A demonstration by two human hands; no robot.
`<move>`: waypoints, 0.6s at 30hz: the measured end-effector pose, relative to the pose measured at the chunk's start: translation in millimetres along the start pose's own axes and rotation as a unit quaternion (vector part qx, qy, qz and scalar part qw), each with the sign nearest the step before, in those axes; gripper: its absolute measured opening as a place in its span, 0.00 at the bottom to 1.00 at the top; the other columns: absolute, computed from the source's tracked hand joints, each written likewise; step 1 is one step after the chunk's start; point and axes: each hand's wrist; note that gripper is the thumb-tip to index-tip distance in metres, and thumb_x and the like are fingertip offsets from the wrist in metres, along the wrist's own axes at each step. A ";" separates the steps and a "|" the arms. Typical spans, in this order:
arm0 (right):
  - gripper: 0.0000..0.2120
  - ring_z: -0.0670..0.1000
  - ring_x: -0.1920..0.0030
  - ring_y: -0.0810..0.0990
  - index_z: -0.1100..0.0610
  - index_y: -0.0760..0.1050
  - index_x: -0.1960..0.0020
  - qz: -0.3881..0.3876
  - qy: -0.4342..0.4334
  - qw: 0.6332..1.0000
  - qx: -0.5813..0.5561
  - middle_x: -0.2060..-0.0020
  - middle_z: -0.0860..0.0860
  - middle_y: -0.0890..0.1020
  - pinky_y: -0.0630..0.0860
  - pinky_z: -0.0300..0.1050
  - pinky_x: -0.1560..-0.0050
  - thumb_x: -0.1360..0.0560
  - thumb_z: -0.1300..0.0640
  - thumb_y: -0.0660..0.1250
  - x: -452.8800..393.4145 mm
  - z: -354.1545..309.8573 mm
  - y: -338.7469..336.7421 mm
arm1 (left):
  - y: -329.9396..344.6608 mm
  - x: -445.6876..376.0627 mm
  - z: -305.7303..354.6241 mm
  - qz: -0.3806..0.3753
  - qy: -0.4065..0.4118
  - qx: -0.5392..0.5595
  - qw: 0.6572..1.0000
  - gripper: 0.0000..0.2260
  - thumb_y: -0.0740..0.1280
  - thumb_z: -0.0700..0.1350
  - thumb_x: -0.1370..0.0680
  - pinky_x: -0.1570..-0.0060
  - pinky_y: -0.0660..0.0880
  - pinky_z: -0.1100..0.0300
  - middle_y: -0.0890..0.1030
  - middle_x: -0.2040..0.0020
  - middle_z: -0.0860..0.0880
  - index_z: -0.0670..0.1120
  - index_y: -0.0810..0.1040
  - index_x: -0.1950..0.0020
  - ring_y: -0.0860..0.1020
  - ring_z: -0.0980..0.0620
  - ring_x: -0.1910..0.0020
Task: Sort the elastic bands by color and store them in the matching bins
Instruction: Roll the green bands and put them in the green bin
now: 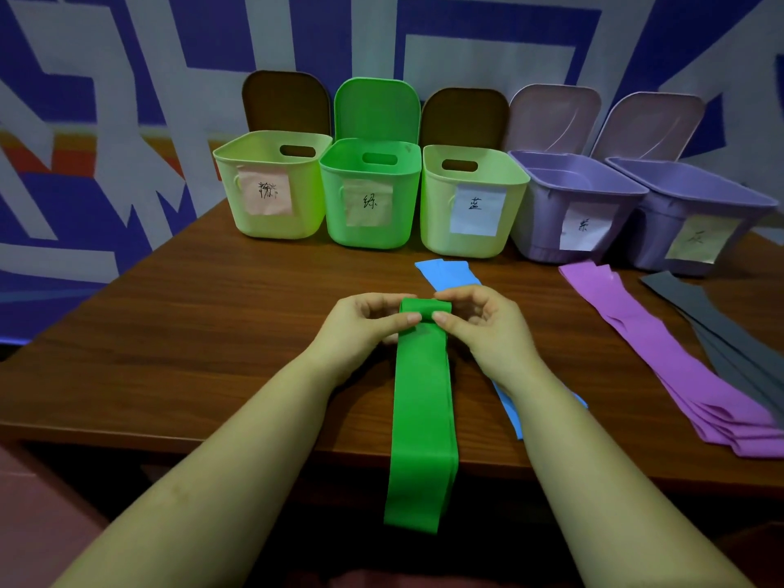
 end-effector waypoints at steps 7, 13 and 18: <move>0.13 0.51 0.51 0.83 0.50 0.78 0.49 -0.015 0.037 0.998 -0.044 0.53 0.54 0.83 0.78 0.44 0.46 0.30 0.63 0.72 1.7 3.3 -1.8 | -0.7 -1.7 -3.0 -0.020 -0.018 0.054 0.998 0.09 0.64 0.34 0.24 0.56 0.80 0.60 0.85 0.55 0.44 0.40 0.80 0.47 0.83 0.50 0.58; 0.10 0.49 0.59 0.85 0.56 0.78 0.51 -0.029 0.060 0.996 -0.058 0.59 0.54 0.85 0.80 0.40 0.58 0.29 0.68 0.70 3.5 1.9 -0.5 | 0.9 -1.2 -3.1 -0.025 -0.017 0.041 0.999 0.07 0.63 0.37 0.22 0.60 0.80 0.62 0.85 0.59 0.44 0.40 0.80 0.48 0.83 0.52 0.60; 0.10 0.50 0.58 0.85 0.57 0.78 0.50 -0.045 0.080 0.992 -0.081 0.60 0.52 0.85 0.81 0.41 0.57 0.28 0.69 0.69 3.6 -2.1 -1.7 | 4.3 0.3 -2.0 -0.001 0.003 0.029 1.000 0.06 0.64 0.35 0.23 0.64 0.77 0.66 0.84 0.64 0.49 0.39 0.80 0.50 0.82 0.56 0.65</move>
Point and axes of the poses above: each hand's wrist, its own x-axis away from the middle knuckle, its own y-axis out of the palm, z = x × y
